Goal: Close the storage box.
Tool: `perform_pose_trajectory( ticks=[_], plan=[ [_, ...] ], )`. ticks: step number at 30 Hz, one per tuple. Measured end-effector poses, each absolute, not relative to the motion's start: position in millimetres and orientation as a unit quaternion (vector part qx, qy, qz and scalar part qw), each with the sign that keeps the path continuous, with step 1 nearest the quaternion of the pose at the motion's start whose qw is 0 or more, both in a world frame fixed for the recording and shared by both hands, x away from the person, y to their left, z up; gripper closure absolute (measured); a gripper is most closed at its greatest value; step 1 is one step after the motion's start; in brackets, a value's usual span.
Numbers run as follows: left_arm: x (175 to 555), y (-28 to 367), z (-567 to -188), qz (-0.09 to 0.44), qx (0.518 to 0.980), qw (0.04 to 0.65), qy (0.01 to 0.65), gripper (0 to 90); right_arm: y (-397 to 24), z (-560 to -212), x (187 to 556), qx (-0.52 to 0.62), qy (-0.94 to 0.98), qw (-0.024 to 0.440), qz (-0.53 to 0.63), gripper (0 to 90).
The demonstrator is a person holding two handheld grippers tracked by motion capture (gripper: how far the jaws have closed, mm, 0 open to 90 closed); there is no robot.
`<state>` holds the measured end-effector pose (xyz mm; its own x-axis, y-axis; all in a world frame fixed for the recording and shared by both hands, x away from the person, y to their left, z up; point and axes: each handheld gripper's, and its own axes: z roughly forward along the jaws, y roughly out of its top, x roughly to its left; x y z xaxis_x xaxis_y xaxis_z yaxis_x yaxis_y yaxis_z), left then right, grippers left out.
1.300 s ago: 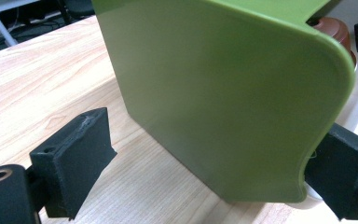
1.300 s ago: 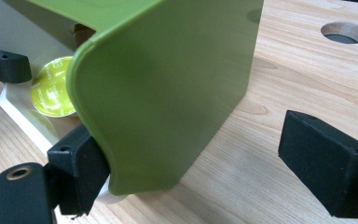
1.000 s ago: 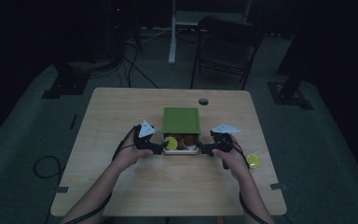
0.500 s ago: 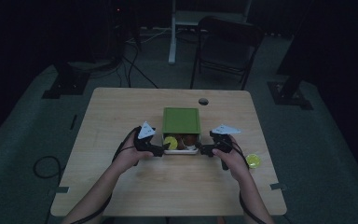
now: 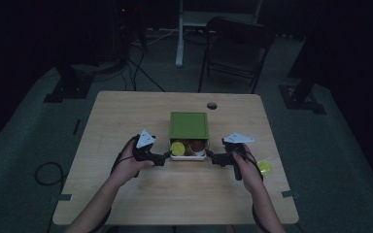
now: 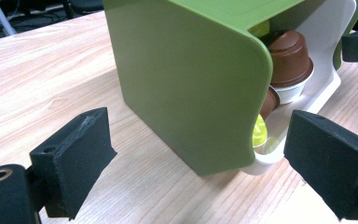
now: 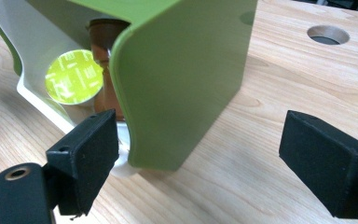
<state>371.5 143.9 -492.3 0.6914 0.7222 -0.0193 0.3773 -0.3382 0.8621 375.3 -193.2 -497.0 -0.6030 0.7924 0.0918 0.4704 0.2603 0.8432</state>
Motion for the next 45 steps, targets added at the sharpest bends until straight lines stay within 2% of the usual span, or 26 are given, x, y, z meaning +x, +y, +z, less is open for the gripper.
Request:
perform_pose_trajectory(
  ticks=[38, 45],
  plan=[
    [337.8, 204.6, -525.0, 0.199, 0.783, 0.419, 0.415, 7.9, -235.3, -527.2, 339.7, 0.452, 0.769, 0.202, 0.404, 11.6],
    [326.0, 211.0, -526.4, 0.205, 0.788, 0.408, 0.412, 7.9, -242.8, -533.4, 331.4, 0.456, 0.771, 0.204, 0.394, 11.6]
  ],
)
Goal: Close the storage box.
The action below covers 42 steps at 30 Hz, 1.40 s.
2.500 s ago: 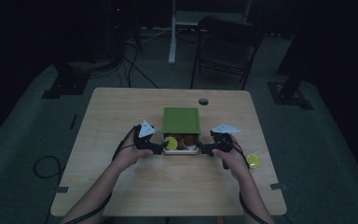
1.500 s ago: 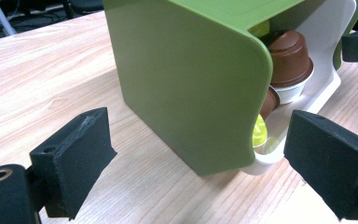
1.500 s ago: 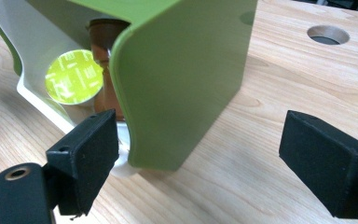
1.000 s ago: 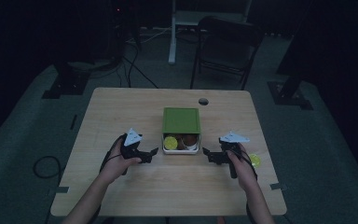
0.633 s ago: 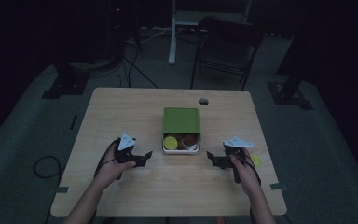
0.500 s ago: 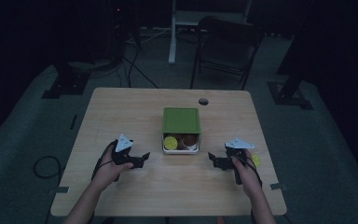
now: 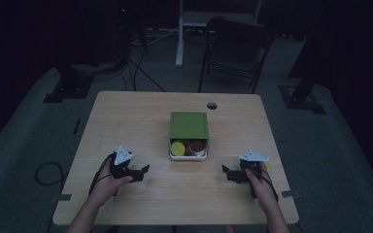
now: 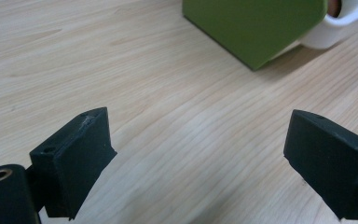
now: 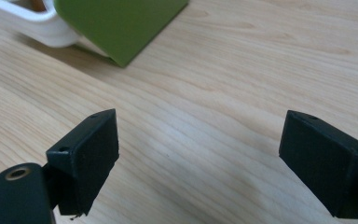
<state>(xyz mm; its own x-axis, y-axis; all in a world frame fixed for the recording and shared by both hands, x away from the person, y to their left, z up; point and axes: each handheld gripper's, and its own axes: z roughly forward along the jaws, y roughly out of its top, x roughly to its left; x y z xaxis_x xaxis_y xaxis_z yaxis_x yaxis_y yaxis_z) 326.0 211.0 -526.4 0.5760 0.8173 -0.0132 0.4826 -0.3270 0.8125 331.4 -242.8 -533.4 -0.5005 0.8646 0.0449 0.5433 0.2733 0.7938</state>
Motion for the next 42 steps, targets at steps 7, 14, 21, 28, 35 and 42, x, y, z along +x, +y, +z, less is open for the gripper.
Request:
perform_pose_trajectory(
  ticks=[7, 14, 21, 28, 35, 42],
  plan=[
    [316.0, 227.7, -530.9, 0.206, 0.778, 0.403, 0.436, 7.9, -250.7, -538.6, 322.2, 0.461, 0.772, 0.209, 0.385, 11.6],
    [308.9, 240.7, -539.3, 0.206, 0.773, 0.389, 0.458, 7.9, -260.4, -542.6, 311.1, 0.471, 0.769, 0.213, 0.376, 11.6],
    [302.2, 251.3, -540.7, 0.219, 0.76, 0.381, 0.478, 7.9, -268.9, -547.8, 303.0, 0.487, 0.76, 0.218, 0.37, 13.0],
    [295.1, 266.5, -539.8, 0.23, 0.741, 0.369, 0.511, 7.9, -272.7, -548.5, 299.2, 0.496, 0.76, 0.226, 0.355, 13.0],
    [292.1, 278.2, -535.5, 0.247, 0.718, 0.356, 0.545, 7.9, -271.3, -549.8, 300.1, 0.512, 0.758, 0.23, 0.331, 12.5],
    [291.7, 287.9, -538.6, 0.25, 0.708, 0.322, 0.577, 7.9, -271.5, -550.4, 301.0, 0.52, 0.757, 0.224, 0.326, 11.7]
  ],
)
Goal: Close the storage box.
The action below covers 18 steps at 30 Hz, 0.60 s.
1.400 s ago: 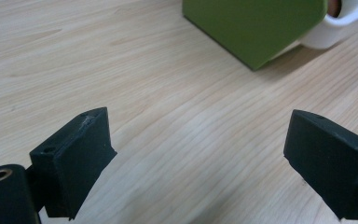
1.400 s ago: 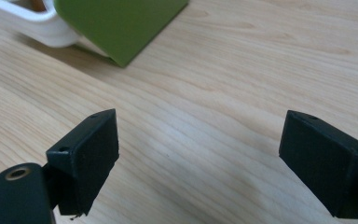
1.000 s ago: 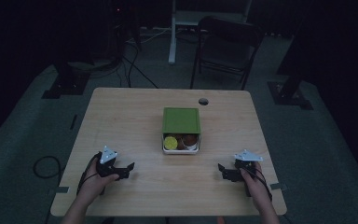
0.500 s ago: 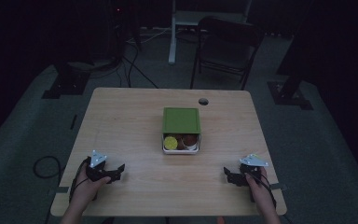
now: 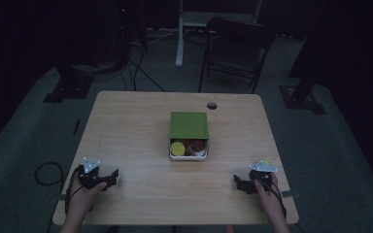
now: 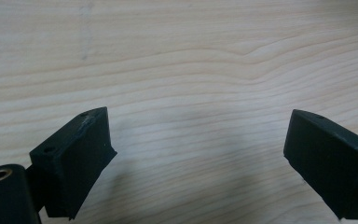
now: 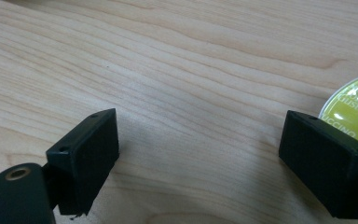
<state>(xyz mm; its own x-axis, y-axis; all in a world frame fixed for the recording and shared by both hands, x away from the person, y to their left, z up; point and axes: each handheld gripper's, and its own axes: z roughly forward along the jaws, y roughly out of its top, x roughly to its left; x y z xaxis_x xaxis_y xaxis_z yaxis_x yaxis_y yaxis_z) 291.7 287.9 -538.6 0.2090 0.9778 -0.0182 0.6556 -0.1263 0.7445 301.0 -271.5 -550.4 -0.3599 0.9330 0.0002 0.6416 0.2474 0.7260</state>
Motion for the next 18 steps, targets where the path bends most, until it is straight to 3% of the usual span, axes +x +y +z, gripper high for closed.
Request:
perform_pose_trajectory(
  ticks=[13, 18],
  plan=[
    [293.0, 289.9, -545.5, 0.247, 0.708, 0.284, 0.598, 7.9, -272.2, -550.6, 301.6, 0.521, 0.757, 0.219, 0.327, 11.7],
    [295.3, 289.4, -545.8, 0.26, 0.68, 0.275, 0.628, 7.8, -272.2, -550.6, 301.6, 0.521, 0.757, 0.219, 0.327, 11.7]
  ],
)
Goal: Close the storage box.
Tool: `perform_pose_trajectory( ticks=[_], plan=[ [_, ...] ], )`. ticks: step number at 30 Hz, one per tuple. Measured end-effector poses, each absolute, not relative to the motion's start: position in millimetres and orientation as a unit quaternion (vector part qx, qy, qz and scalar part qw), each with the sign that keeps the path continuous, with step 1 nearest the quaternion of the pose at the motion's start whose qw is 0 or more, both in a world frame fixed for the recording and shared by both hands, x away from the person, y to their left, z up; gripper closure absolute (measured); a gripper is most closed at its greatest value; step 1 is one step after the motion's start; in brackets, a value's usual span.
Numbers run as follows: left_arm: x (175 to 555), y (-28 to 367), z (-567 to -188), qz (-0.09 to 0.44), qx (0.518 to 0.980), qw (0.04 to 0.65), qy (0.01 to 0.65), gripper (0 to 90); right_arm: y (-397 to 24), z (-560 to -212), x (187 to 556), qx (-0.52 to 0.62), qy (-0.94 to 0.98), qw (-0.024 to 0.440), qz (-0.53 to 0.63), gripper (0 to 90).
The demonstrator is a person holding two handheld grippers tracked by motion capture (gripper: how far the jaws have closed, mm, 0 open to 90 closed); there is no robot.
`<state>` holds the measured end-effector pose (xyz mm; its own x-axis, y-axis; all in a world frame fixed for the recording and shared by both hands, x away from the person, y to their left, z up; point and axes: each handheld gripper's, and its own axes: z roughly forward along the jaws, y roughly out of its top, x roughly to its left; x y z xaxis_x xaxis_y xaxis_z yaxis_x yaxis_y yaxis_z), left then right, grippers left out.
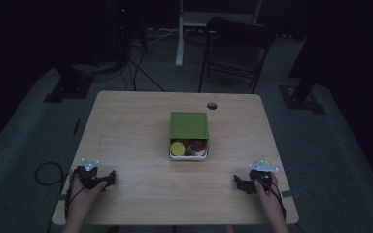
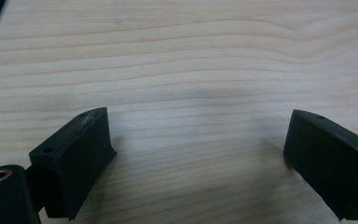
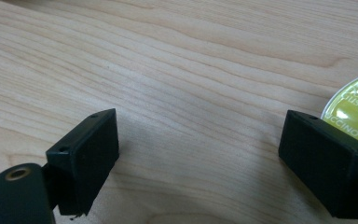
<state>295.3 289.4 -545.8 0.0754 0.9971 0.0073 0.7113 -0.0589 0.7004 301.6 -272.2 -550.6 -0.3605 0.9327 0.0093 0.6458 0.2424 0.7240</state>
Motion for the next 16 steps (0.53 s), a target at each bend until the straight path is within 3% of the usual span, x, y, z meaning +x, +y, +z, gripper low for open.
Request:
perform_pose_trajectory(
  ticks=[16],
  plan=[
    [297.8, 287.8, -546.0, 0.264, 0.661, 0.263, 0.651, 4.2, -270.4, -550.5, 301.0, 0.506, 0.767, 0.213, 0.331, 11.7]
  ],
)
